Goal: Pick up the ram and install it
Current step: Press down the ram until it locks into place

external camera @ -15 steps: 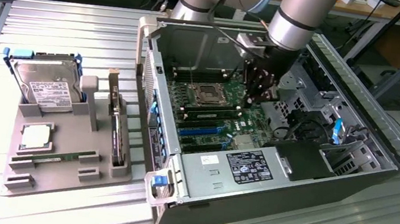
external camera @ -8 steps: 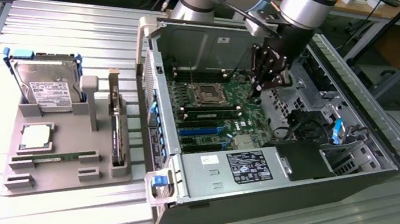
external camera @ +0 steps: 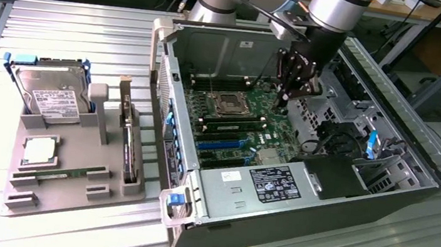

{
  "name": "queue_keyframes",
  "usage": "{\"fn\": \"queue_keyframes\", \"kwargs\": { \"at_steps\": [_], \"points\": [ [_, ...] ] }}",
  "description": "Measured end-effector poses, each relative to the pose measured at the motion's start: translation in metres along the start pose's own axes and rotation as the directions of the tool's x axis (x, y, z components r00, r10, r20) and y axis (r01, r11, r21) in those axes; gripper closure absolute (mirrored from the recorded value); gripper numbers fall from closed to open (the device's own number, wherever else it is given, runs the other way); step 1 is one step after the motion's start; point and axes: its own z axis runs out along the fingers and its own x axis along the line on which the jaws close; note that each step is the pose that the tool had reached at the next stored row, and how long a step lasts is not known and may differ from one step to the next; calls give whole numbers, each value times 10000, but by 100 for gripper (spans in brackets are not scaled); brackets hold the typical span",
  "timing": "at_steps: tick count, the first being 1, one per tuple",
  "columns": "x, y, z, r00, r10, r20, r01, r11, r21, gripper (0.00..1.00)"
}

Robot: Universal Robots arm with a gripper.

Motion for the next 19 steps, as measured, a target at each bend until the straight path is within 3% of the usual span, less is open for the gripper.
{"fn": "queue_keyframes", "kwargs": {
  "at_steps": [1,2,4,7,10,14,17,19],
  "points": [
    [-6,6,-1,10000,4,-35,-4,10000,8,90],
    [-4,6,0,10000,1,-32,-1,10000,4,90],
    [-6,6,8,9984,571,4,-571,9984,-40,90],
    [-6,6,14,9874,1579,55,-1578,9874,-124,90],
    [-6,6,14,9680,2506,97,-2504,9679,-207,90],
    [-6,6,15,9483,3170,122,-3166,9482,-269,90],
    [-6,6,14,9219,3872,143,-3866,9216,-337,90],
    [-6,6,14,9096,4152,150,-4145,9093,-367,90]
  ]
}}
